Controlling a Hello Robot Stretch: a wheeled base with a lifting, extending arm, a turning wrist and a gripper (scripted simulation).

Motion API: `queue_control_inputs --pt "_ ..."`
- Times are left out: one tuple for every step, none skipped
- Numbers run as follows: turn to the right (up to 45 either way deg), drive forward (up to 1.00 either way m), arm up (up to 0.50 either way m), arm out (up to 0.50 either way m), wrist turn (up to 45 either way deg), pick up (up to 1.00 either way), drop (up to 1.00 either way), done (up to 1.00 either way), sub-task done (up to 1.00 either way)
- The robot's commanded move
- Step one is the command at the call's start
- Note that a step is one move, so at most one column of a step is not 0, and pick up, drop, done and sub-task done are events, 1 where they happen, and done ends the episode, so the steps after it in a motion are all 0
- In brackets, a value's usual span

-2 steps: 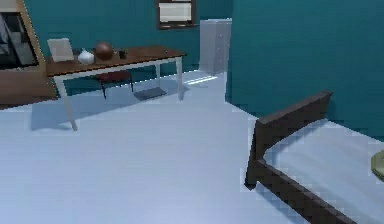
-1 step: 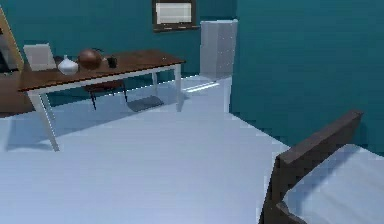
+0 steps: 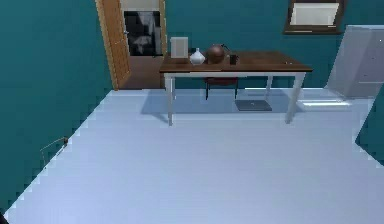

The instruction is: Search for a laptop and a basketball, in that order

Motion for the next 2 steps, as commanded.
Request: queue_control_inputs --pt "0.0 0.70 0.00 0.00 0.0 0.00 0.00 0.00 0.00" --pt "-9.0 0.00 0.00 0.00 0.0 0.00 0.00 0.00 0.00"
